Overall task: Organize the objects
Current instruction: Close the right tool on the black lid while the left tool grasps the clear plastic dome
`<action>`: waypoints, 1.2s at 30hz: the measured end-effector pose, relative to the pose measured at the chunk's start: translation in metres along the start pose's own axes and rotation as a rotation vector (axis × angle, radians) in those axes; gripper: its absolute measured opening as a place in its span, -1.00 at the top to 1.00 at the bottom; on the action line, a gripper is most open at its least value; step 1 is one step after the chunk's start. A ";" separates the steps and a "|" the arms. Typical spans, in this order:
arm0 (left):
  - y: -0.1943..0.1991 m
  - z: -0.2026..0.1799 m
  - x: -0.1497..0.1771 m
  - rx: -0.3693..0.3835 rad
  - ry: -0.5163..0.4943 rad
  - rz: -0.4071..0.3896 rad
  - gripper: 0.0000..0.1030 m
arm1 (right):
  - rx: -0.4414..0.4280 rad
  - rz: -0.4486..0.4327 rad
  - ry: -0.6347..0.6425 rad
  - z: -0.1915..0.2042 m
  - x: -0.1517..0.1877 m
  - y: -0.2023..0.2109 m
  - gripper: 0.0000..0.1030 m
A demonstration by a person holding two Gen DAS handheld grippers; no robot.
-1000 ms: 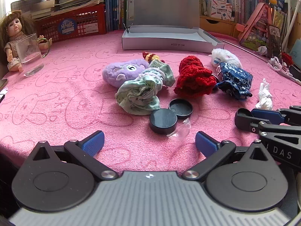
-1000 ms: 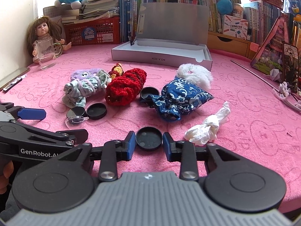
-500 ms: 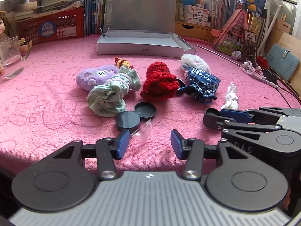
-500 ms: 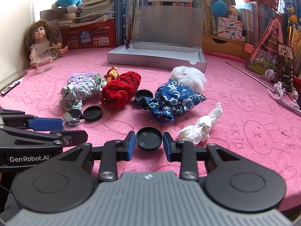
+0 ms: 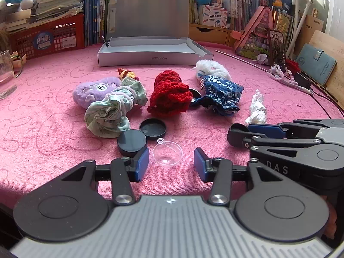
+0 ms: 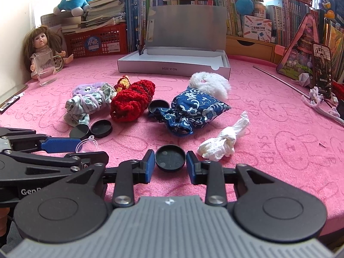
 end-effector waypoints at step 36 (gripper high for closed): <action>-0.012 -0.008 -0.005 -0.079 -0.017 -0.033 0.38 | 0.019 -0.016 0.011 0.009 -0.003 0.001 0.28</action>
Point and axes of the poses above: each gripper's, at about its wrist camera, not at the fingertips, and y roughly against the way its jaws point, z to its left, x to its underside, the point moved 1 cm from there along -y, roughly the way its jaws point, and after that the axes turned 3 degrees about -z, right-handed, at the moved point
